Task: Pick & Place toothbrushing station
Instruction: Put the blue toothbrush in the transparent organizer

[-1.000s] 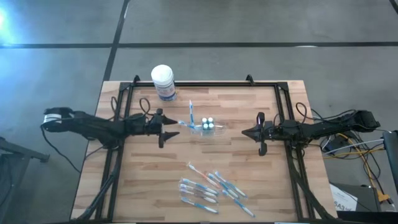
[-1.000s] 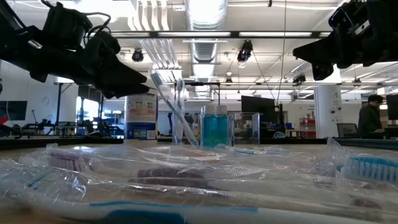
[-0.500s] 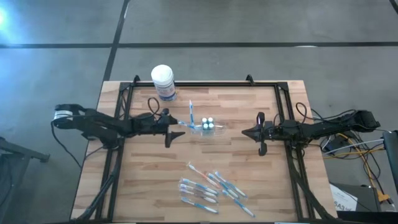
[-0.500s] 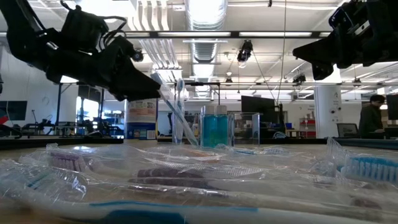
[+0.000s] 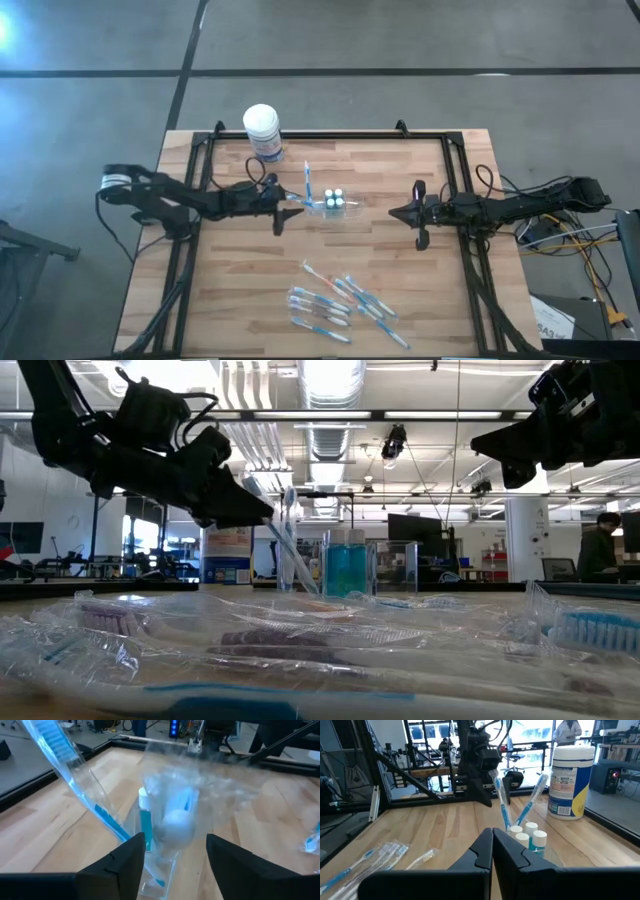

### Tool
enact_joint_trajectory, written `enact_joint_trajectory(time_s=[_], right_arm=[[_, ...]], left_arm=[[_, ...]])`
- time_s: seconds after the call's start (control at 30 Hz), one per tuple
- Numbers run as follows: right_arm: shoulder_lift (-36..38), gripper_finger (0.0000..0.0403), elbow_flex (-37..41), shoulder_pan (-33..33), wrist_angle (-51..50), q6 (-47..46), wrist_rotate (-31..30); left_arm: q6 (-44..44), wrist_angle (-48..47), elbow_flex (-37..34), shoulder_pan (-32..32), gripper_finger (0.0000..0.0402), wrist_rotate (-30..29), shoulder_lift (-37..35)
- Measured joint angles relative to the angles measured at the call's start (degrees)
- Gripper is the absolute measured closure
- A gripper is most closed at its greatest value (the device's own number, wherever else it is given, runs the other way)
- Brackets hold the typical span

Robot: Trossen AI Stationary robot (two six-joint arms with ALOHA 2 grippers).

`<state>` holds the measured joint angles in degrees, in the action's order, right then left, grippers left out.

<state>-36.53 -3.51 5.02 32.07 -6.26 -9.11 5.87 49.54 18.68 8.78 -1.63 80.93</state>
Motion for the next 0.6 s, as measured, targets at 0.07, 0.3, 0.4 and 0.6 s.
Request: enact_joint_trajectory(time_s=[0.07, 0.3, 0.4, 0.6], right_arm=[[0.0, 0.0394, 0.0, 0.0, 0.0, 0.0, 0.0], [0.0, 0.0394, 0.0, 0.0, 0.0, 0.1, 0.0], [0.0, 0.0394, 0.0, 0.0, 0.0, 0.2, 0.0], [0.0, 0.0394, 0.0, 0.0, 0.0, 0.2, 0.0]], left_arm=[[0.0, 0.0, 0.3, 0.0, 0.0203, 0.0, 0.8], [-0.3, 0.0, 1.6, 0.1, 0.0298, 0.0, 1.4], [-1.3, -0.5, 3.2, 0.1, 0.0351, 0.0, 1.4], [-2.4, -9.3, 9.3, 0.3, 0.0377, 0.5, 1.4]])
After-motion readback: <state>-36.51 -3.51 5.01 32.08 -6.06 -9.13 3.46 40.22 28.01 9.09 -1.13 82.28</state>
